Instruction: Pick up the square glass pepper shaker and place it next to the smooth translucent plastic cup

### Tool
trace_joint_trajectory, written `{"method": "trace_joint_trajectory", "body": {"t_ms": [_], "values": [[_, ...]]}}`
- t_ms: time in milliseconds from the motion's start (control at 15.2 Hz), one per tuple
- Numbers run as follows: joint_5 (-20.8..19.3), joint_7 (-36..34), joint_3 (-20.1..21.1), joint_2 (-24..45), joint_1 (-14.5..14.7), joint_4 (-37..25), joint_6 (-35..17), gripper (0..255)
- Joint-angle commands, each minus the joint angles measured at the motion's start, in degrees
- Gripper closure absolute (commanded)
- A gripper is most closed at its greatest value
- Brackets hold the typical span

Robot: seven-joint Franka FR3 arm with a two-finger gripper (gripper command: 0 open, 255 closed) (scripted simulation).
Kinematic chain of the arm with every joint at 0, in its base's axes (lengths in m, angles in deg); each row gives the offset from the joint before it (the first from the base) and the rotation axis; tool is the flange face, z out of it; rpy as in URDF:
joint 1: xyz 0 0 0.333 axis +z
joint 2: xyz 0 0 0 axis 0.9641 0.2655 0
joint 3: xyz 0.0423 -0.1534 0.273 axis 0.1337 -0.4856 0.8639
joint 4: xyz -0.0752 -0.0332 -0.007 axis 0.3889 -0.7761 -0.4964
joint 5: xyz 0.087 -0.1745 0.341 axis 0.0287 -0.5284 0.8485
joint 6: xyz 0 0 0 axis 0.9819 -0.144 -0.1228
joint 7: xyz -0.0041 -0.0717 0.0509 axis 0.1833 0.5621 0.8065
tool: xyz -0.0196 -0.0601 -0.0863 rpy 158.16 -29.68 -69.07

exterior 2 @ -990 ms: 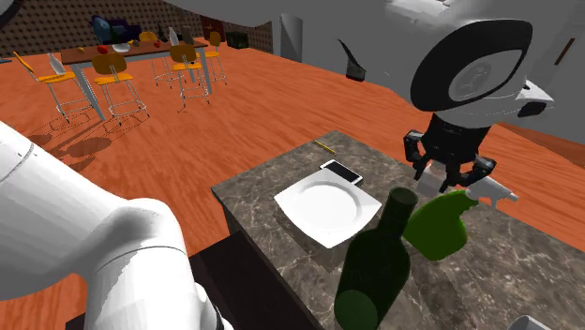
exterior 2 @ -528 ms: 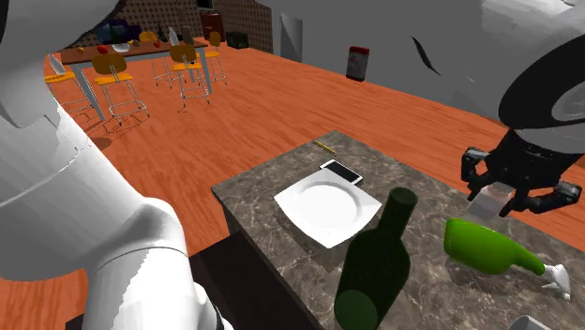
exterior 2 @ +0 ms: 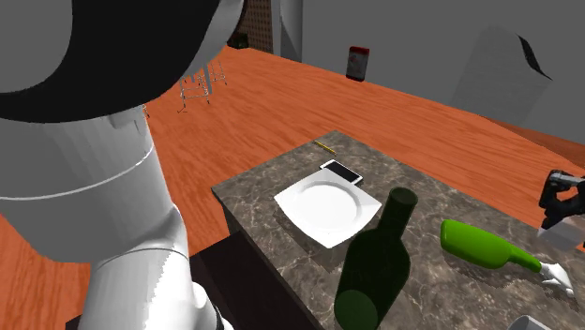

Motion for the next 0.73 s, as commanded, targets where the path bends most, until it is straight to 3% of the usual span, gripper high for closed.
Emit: {"method": "trace_joint_trajectory", "body": {"t_ms": [0, 396, 660], "values": [[2.14, 3.03, -0.94, 4.17, -1.74, -4.91, 1.71, 255], [7.56, 8.73, -1.75, 16.72, -8.23, -21.88, 8.57, 255], [8.01, 9.52, -1.50, 17.05, -8.10, -19.32, 5.79, 255]]}}
